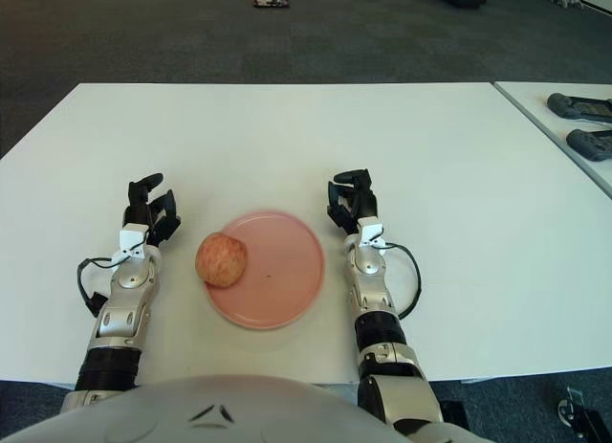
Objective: Put the apple into the plate.
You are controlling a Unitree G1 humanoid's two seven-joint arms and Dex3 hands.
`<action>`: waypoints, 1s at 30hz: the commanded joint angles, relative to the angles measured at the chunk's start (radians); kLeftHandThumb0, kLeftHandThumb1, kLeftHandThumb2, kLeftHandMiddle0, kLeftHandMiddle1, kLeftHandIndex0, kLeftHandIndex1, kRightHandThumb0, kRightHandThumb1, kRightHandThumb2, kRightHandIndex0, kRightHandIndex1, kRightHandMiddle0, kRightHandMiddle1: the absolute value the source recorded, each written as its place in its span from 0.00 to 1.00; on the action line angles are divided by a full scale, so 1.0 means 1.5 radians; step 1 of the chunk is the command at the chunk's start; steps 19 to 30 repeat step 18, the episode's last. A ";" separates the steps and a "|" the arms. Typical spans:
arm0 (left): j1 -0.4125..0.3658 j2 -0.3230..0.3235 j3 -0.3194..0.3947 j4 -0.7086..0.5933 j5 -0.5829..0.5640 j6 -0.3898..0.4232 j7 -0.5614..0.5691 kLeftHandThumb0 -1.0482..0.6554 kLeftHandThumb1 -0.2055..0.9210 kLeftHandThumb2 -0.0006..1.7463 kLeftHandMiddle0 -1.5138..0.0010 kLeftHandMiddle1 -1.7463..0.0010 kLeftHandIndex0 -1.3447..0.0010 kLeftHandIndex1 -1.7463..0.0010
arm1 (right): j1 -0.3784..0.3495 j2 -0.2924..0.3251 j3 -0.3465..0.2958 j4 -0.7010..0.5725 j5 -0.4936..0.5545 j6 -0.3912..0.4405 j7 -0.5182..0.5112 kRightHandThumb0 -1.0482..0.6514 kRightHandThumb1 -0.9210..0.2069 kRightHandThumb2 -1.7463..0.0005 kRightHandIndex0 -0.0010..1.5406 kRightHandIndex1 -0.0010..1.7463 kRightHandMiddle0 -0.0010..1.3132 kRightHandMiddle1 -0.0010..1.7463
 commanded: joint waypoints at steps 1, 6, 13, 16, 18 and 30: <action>-0.006 0.004 0.000 0.010 0.000 0.006 0.000 0.17 1.00 0.43 0.83 0.67 1.00 0.47 | 0.010 0.003 0.003 -0.007 -0.005 0.016 -0.004 0.41 0.00 0.70 0.24 0.71 0.14 1.00; -0.007 0.005 -0.001 0.012 0.002 0.003 0.001 0.16 1.00 0.43 0.83 0.67 1.00 0.48 | 0.010 0.002 0.004 -0.011 -0.005 0.021 -0.007 0.41 0.00 0.70 0.24 0.71 0.14 1.00; -0.007 0.005 -0.001 0.011 0.001 0.003 0.000 0.16 1.00 0.43 0.83 0.67 1.00 0.47 | 0.012 0.003 0.006 -0.018 -0.006 0.025 -0.009 0.41 0.00 0.70 0.24 0.71 0.15 1.00; -0.006 0.004 -0.002 0.008 0.001 0.003 -0.002 0.16 1.00 0.43 0.83 0.67 1.00 0.47 | 0.013 0.003 0.006 -0.023 -0.007 0.030 -0.009 0.41 0.00 0.70 0.24 0.71 0.15 1.00; -0.005 0.004 -0.002 0.006 0.001 0.004 -0.003 0.16 1.00 0.43 0.84 0.67 1.00 0.47 | 0.014 0.003 0.007 -0.027 -0.007 0.033 -0.010 0.41 0.00 0.70 0.24 0.71 0.15 1.00; -0.005 0.004 -0.002 0.006 0.001 0.004 -0.003 0.16 1.00 0.43 0.84 0.67 1.00 0.47 | 0.014 0.003 0.007 -0.027 -0.007 0.033 -0.010 0.41 0.00 0.70 0.24 0.71 0.15 1.00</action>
